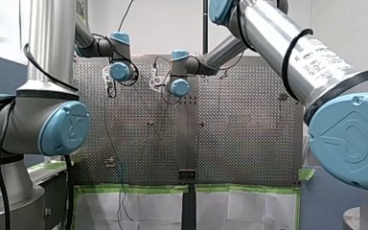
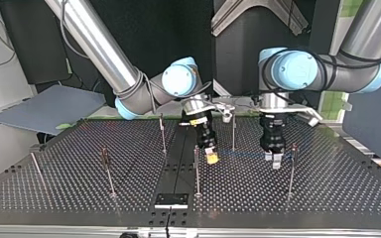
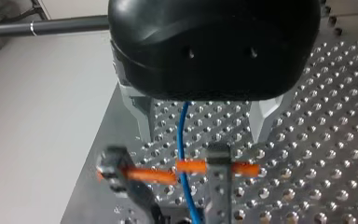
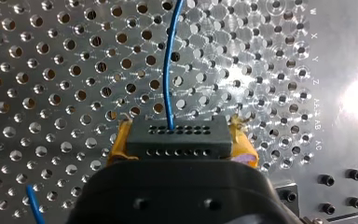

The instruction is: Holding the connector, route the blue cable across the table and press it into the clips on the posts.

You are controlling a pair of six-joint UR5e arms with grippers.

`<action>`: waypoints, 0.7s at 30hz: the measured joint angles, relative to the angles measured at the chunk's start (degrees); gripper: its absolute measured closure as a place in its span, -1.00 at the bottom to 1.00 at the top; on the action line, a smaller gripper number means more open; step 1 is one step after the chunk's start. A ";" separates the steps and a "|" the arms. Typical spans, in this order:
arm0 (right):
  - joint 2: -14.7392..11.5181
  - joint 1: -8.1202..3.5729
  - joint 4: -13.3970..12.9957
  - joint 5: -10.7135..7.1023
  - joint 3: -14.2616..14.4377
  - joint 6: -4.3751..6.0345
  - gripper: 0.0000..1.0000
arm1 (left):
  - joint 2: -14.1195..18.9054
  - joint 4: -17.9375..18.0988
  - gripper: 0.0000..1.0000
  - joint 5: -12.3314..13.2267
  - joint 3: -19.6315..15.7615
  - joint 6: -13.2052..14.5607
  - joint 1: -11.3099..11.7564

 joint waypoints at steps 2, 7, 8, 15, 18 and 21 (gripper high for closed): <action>0.00 -0.04 0.00 -0.02 0.00 0.00 1.00 | -0.42 0.13 -1.00 -0.12 0.34 0.00 -0.03; 0.00 -0.10 0.00 -0.02 0.01 -0.05 1.00 | -1.11 0.38 -1.00 -0.20 0.79 0.00 0.17; 0.01 -0.10 0.00 -0.02 0.01 -0.06 1.00 | -1.15 0.46 -1.00 -0.20 0.82 0.01 0.20; 0.07 -0.11 0.00 -0.09 0.00 -0.09 1.00 | -1.22 0.98 -0.95 -0.22 0.87 -0.62 0.26; 0.08 -0.11 0.00 -0.10 0.00 -0.09 1.00 | -1.24 0.98 -0.34 -0.27 0.87 -1.51 0.27; 0.09 -0.12 0.02 -0.11 0.01 -0.09 1.00 | -1.24 0.93 0.45 -0.46 0.87 -2.25 0.28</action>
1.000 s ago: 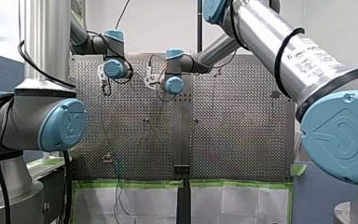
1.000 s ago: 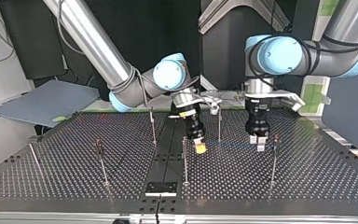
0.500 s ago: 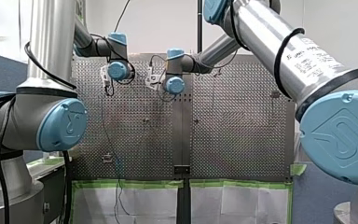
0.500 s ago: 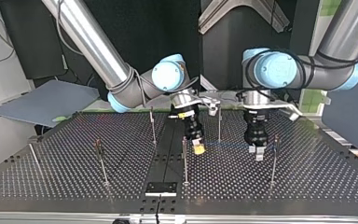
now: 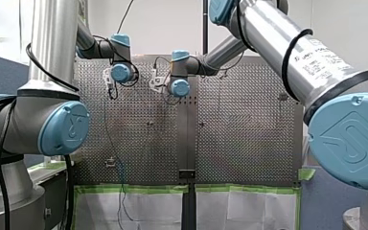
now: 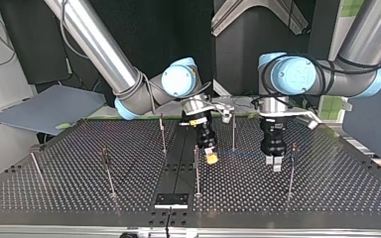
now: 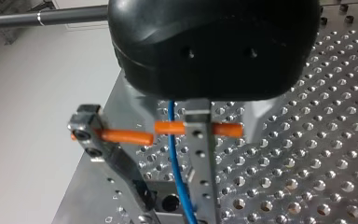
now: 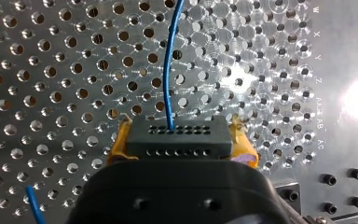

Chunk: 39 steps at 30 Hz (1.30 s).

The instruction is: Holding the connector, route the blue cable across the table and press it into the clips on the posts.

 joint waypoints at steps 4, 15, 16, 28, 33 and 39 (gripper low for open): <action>0.00 0.01 0.08 0.00 0.00 0.00 1.00 | 0.00 -0.40 1.00 -0.65 -0.03 -0.71 0.00; 0.09 0.17 0.50 0.08 0.93 0.00 1.00 | 0.00 -2.29 1.00 -4.04 -0.82 -0.37 -0.67; 0.10 0.18 0.50 0.11 1.21 0.00 1.00 | -0.01 -2.33 1.00 -4.22 -1.11 -0.27 -0.75; 0.18 0.12 0.42 0.29 6.89 0.11 1.00 | 0.04 0.23 1.00 -5.37 -6.57 0.40 -1.90; 0.22 -0.49 0.43 0.54 9.51 0.00 1.00 | 0.07 1.39 1.00 -6.18 -8.98 0.40 -2.22; 0.13 -0.92 0.44 0.99 12.33 -0.15 1.00 | 0.00 2.94 1.00 -6.32 -11.94 0.24 -2.61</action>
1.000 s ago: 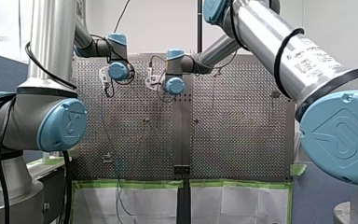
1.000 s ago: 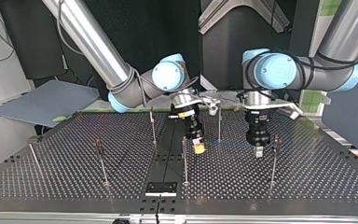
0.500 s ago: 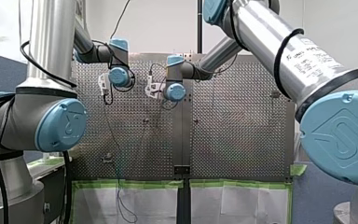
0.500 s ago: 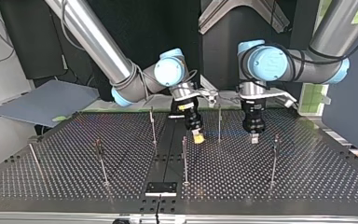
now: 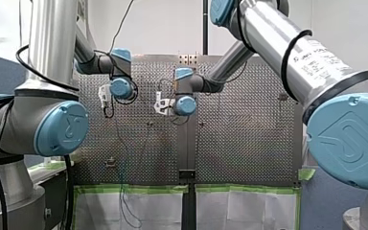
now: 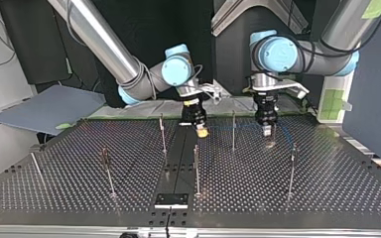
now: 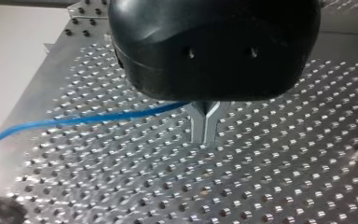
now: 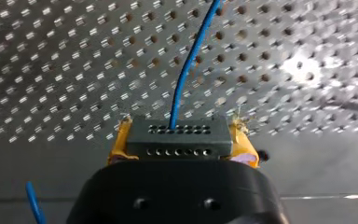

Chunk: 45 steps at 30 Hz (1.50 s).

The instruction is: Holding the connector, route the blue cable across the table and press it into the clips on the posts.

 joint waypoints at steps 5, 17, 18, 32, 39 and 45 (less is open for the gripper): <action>-0.03 -0.09 0.08 -0.01 1.25 -0.40 1.00 | -0.97 0.91 1.00 0.06 -2.29 -0.15 -0.37; -0.04 0.60 0.15 0.17 3.88 -1.76 1.00 | -4.29 2.31 1.00 0.45 -5.31 -0.61 -1.36; -0.04 0.69 0.17 0.13 4.00 -1.79 1.00 | -4.76 2.53 1.00 0.51 -5.46 -0.61 -1.48; 0.04 0.28 0.08 -1.65 6.10 -1.43 1.00 | -11.21 6.46 1.00 1.05 -5.78 -1.39 -2.06; 0.12 -0.77 -0.72 -2.85 7.20 -0.89 1.00 | -12.82 7.28 1.00 1.93 -5.81 -1.57 -2.10; 0.91 -1.71 -1.92 -3.94 7.74 -0.53 1.00 | -14.34 8.82 1.00 2.91 -5.82 -1.65 -2.13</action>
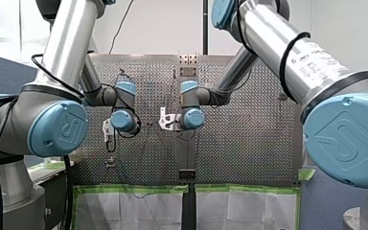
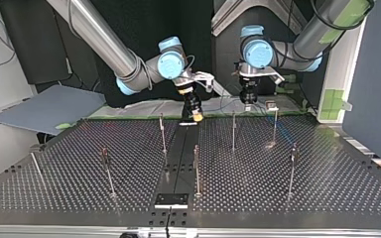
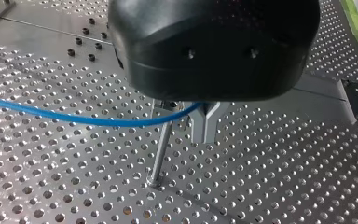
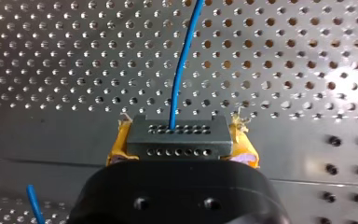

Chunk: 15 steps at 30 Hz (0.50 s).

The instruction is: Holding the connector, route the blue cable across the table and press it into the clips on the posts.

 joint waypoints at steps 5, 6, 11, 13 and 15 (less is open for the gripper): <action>1.04 -0.85 -0.29 -0.34 0.01 0.09 1.00 | -0.16 1.62 1.00 1.21 0.00 -0.79 0.05; 1.11 -1.03 -0.34 -0.37 0.00 0.11 1.00 | -0.18 2.00 1.00 1.48 0.00 -0.94 0.10; 1.22 -2.48 -1.04 -0.81 0.00 0.63 1.00 | -0.23 3.09 1.00 1.96 0.01 -1.37 0.53; 1.23 -3.01 -1.53 -1.20 -0.01 0.82 1.00 | -0.31 3.28 1.00 2.03 0.01 -1.42 0.78; 1.26 -3.46 -2.16 -1.80 0.01 0.99 1.00 | -0.41 3.55 1.00 2.18 0.04 -1.46 0.98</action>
